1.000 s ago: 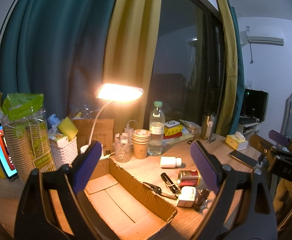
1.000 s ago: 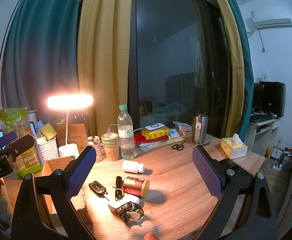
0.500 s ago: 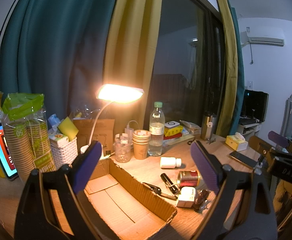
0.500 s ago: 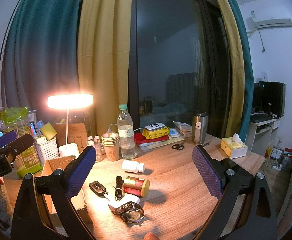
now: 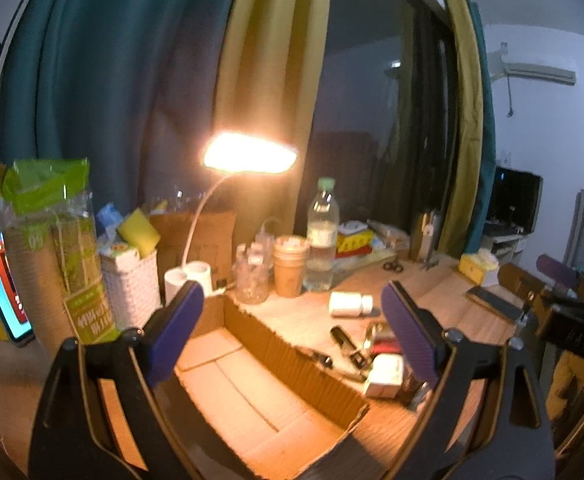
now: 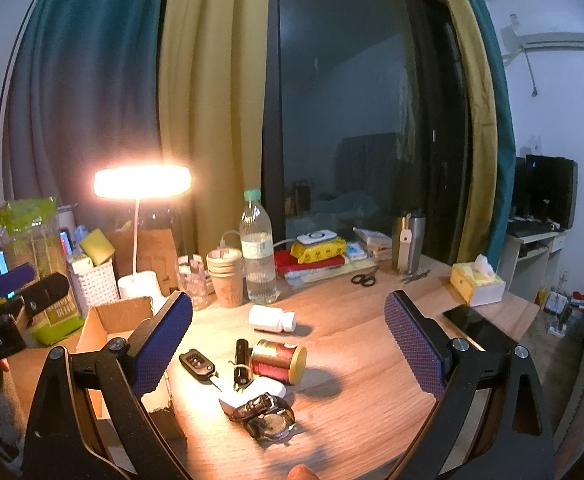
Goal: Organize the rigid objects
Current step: 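Move the left gripper onto the cardboard box wall and grip it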
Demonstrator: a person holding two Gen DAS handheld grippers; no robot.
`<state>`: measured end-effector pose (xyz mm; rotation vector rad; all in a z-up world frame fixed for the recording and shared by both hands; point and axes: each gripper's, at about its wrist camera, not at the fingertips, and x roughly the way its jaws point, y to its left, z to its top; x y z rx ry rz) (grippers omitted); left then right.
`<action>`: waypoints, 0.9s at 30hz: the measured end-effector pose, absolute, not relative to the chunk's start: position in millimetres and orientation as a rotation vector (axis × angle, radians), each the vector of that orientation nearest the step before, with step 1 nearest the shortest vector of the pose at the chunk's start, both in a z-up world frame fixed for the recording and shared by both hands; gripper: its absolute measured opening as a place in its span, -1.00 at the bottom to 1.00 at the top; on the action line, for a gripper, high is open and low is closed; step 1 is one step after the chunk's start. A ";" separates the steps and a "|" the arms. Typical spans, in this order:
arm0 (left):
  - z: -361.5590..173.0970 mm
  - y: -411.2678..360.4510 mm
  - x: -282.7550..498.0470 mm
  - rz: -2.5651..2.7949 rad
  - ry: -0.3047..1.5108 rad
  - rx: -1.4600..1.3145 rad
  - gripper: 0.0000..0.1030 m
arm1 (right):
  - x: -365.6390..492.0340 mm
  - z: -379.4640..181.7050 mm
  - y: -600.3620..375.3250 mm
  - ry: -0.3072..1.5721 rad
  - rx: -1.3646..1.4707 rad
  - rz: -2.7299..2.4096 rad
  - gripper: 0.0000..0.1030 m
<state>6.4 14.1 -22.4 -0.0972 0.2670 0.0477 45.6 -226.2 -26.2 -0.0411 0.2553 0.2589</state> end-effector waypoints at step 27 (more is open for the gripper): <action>-167.4 73.3 99.8 0.069 0.920 -0.161 0.08 | 110.5 -97.4 -200.7 0.519 -0.077 0.298 0.91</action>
